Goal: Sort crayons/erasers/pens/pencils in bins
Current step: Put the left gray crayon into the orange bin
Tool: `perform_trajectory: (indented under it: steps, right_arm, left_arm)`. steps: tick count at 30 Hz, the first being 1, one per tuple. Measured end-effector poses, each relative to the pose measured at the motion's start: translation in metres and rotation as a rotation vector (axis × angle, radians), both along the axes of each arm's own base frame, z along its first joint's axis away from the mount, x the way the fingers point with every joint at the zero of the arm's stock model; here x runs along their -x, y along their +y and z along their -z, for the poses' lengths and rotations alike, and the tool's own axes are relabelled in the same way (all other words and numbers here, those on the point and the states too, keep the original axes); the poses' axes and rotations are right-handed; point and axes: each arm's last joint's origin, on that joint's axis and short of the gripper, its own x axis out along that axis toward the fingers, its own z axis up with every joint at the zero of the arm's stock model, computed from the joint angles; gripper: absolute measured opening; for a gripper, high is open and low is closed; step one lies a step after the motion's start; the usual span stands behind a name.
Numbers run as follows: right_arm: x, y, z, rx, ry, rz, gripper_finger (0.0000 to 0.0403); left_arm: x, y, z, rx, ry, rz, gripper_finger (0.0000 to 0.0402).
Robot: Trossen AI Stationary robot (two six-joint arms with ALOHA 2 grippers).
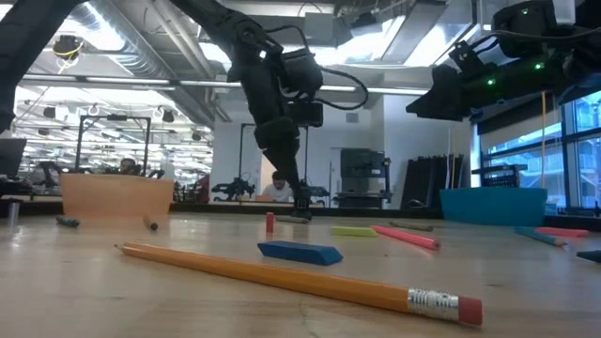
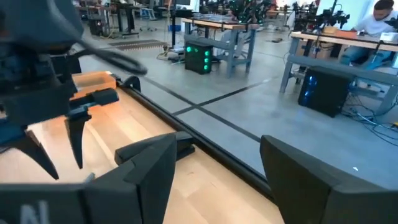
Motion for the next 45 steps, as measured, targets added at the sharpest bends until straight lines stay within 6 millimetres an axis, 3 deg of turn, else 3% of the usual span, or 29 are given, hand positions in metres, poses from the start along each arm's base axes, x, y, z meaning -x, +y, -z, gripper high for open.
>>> perform_trajectory:
  steps: [9, 15, 20, 28, 34, 39, 45]
  right_arm:
    - [-0.003, 0.005, 0.000, 0.034, 0.028, -0.100, 0.0236]
    - [-0.006, 0.007, -0.009, 0.020, -0.032, -0.113, 0.0236]
    - [-0.008, 0.006, -0.018, 0.021, -0.065, -0.113, 0.0236]
    - [-0.012, 0.006, -0.032, 0.018, -0.113, -0.180, 0.0236]
    - [-0.014, 0.007, -0.032, 0.006, -0.092, -0.218, 0.0236]
    - [-0.014, 0.007, -0.028, -0.021, -0.057, -0.217, 0.0236]
    - [-0.014, 0.008, -0.022, -0.094, -0.029, -0.235, 0.0236]
  left_arm:
    - [-0.009, -0.004, 0.038, -0.047, 0.084, 0.305, 0.0189]
    - [-0.014, -0.010, 0.048, -0.116, 0.135, 0.355, 0.0187]
    - [-0.009, -0.004, 0.051, -0.056, 0.142, 0.347, 0.0156]
    - [0.001, 0.016, 0.053, 0.071, 0.140, 0.154, 0.0089]
    - [0.003, 0.018, 0.054, 0.123, 0.146, 0.028, 0.0055]
    - [0.000, 0.014, 0.054, 0.134, 0.148, -0.104, 0.0045]
    - [-0.002, 0.008, 0.054, 0.124, 0.152, -0.135, 0.0046]
